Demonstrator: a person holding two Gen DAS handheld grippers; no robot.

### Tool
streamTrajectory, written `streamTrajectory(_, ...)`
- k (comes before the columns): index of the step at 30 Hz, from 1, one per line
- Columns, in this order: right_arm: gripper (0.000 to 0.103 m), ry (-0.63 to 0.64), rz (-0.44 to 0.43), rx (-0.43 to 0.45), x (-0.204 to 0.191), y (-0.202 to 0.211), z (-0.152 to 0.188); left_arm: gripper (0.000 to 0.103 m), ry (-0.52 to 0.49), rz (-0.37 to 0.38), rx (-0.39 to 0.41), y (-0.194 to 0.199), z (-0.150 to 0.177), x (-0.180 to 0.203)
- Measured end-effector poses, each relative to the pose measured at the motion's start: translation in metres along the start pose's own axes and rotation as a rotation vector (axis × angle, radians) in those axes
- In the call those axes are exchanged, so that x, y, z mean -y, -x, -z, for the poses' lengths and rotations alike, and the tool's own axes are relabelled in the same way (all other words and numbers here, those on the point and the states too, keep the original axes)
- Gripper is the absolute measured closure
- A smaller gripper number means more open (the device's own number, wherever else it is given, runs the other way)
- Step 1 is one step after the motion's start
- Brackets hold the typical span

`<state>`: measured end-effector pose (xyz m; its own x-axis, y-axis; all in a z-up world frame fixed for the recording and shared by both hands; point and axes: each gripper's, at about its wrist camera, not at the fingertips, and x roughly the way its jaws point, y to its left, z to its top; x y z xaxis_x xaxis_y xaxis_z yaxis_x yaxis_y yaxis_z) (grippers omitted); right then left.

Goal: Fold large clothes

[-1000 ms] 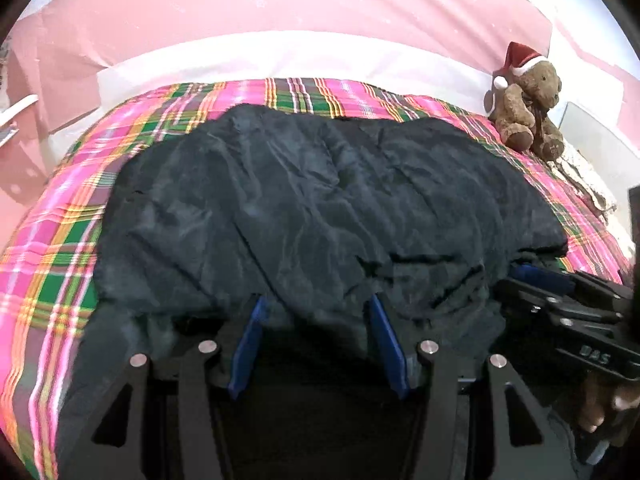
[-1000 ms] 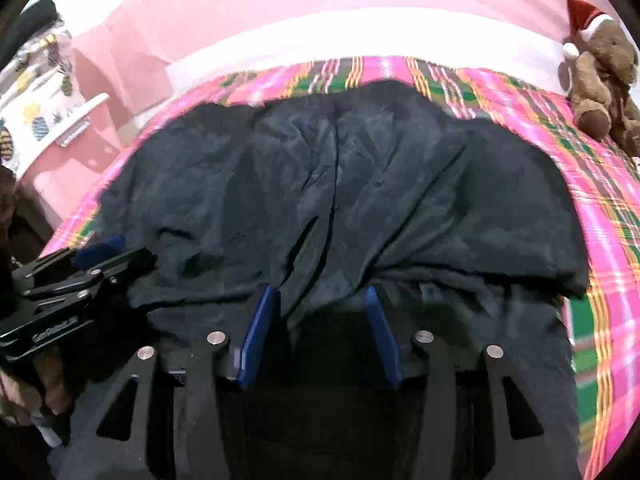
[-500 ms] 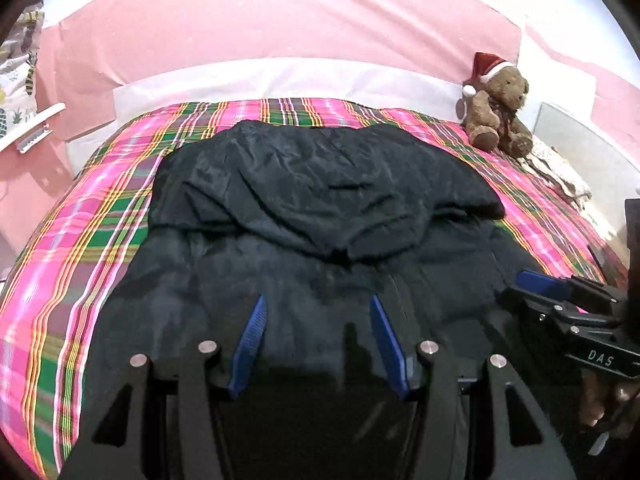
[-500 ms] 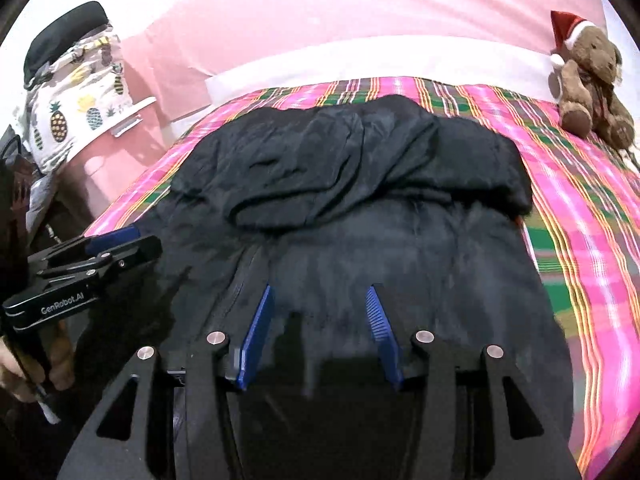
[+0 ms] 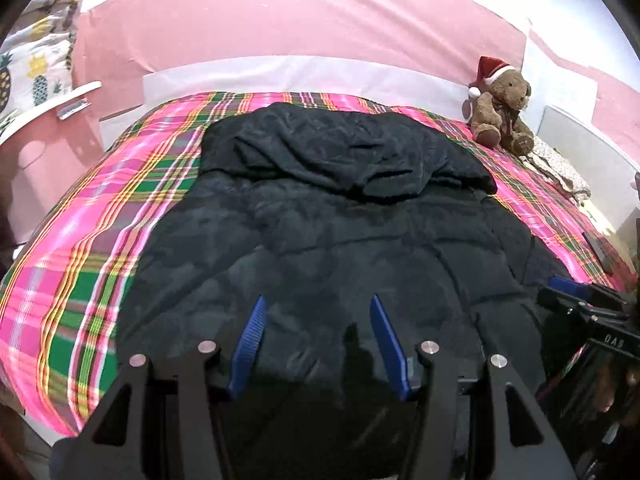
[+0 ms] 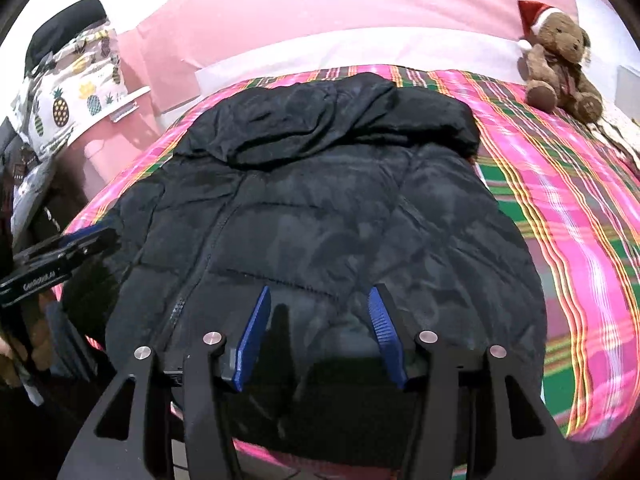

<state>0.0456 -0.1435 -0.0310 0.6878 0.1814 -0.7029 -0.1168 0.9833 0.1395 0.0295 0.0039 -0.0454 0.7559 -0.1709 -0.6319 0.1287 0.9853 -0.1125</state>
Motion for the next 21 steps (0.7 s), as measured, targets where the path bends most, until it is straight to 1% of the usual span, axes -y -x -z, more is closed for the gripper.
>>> streamTrajectory(5,0.047,-0.034,0.019,0.016,0.010,0.011,0.006,0.045,0.024,-0.044,0.015,0.012,0.009,-0.014)
streamTrajectory(7,0.045,-0.056,0.041,0.027,0.020,0.015,0.007,0.037,0.035,-0.062,0.027,0.015,0.010,-0.023)
streamTrajectory(9,0.043,-0.092,0.064,0.031,0.034,0.018,0.008,0.036,0.053,-0.082,0.035,0.018,0.011,-0.033)
streamTrajectory(12,0.043,-0.132,0.093,0.037,0.052,0.023,0.010,0.029,0.072,-0.117,0.048,0.019,0.011,-0.049)
streamTrajectory(18,0.042,-0.209,0.150,0.041,0.089,0.027,0.013,0.028,0.117,-0.176,0.023,0.009,0.013,-0.082)
streamTrajectory(21,0.042,-0.254,0.161,0.026,0.105,0.025,0.018,0.027,0.135,-0.179,-0.001,0.003,0.017,-0.096)
